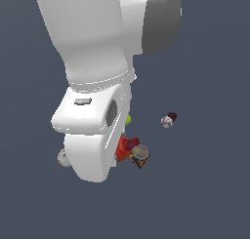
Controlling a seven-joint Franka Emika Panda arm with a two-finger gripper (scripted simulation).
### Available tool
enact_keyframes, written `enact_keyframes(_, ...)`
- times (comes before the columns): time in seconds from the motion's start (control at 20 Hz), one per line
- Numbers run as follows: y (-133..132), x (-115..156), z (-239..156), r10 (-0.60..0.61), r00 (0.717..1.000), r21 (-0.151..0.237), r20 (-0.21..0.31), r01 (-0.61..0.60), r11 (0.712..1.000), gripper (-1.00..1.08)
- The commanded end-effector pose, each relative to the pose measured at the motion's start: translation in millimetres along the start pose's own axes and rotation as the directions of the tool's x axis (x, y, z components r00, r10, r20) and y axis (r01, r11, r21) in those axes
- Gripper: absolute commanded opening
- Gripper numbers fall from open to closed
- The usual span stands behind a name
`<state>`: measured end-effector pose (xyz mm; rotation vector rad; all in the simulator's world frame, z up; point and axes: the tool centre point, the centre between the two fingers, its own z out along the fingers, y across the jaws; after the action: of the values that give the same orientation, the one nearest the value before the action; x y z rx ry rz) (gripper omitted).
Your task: Pick up a designated object from a clutter of objects.
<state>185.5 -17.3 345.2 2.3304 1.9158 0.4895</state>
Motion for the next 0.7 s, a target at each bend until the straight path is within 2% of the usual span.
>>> enact_keyframes(0.0,4,2,-22,-0.027,0.999,-0.051,-0.04,0.025,0.998,-1.0)
enact_keyframes(0.3,6,3,-60,-0.081,0.99,-0.14,-0.118,0.064,0.988,-1.0)
enact_keyframes(0.65,5,0,-97,-0.14,0.972,-0.226,-0.19,0.095,0.969,-1.0)
